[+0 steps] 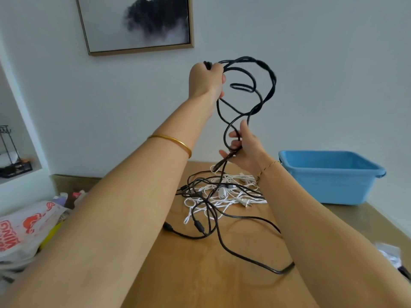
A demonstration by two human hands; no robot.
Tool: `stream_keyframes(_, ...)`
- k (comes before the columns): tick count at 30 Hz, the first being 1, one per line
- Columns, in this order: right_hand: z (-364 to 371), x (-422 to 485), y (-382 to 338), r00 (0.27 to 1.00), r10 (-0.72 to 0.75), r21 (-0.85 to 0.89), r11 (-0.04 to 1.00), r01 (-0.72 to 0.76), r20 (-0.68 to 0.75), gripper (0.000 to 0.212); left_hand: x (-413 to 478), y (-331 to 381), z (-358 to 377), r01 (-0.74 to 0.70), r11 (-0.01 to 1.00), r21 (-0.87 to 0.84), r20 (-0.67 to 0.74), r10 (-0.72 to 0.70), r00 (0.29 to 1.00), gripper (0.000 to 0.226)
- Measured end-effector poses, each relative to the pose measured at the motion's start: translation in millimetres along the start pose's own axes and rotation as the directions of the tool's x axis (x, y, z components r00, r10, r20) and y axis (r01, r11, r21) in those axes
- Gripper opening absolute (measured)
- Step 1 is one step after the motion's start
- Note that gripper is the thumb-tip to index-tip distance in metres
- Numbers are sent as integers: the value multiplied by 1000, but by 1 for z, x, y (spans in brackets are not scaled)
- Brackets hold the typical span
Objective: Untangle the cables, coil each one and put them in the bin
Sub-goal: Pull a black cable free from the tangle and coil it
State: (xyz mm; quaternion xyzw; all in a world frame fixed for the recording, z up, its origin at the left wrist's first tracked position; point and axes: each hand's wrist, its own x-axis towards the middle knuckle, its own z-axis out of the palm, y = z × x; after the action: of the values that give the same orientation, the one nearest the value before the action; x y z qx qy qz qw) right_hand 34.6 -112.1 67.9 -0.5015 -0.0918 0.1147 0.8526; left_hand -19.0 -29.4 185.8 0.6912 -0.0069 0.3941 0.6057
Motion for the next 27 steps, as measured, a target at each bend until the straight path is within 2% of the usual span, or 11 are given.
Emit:
stream_keyframes(3, 7, 1, -8, 997, -79, 110, 991, 77, 15, 46, 4, 2, -2, -24, 1000, 12, -29, 24, 999, 20)
stream_keyframes(8, 25, -3, -24, 969, -186, 341, 932, 120, 166, 45, 6, -3, -4, -27, 997, 79, -77, 33, 996, 25)
stream_keyframes(15, 51, -16, -61, 887, -340, 488, 859, 157, 313, 41, 5, -11, -8, 48, 999, -18, -127, -50, 991, 18)
stream_keyframes(16, 52, -17, -65, 888, -342, 429, 883, 191, 309, 40, 5, -12, -8, 55, 998, -32, -123, -58, 991, 19)
stream_keyframes(18, 50, -20, -70, 904, -345, 165, 936, 311, 254, 38, 4, -16, -8, 86, 995, -55, -121, -92, 988, 19)
stream_keyframes(20, 47, -22, -69, 902, -369, -79, 915, 395, 226, 38, 2, -24, -11, 147, 987, -67, -130, -154, 979, 18)
stream_keyframes(24, 42, -22, -63, 884, -444, -379, 801, 464, 144, 36, -1, -45, -16, 242, 969, -42, -129, -245, 961, 22)
stream_keyframes(27, 40, -19, -59, 800, -595, -547, 648, 530, 71, 34, -2, -51, -15, 236, 971, -42, -120, -239, 964, 20)
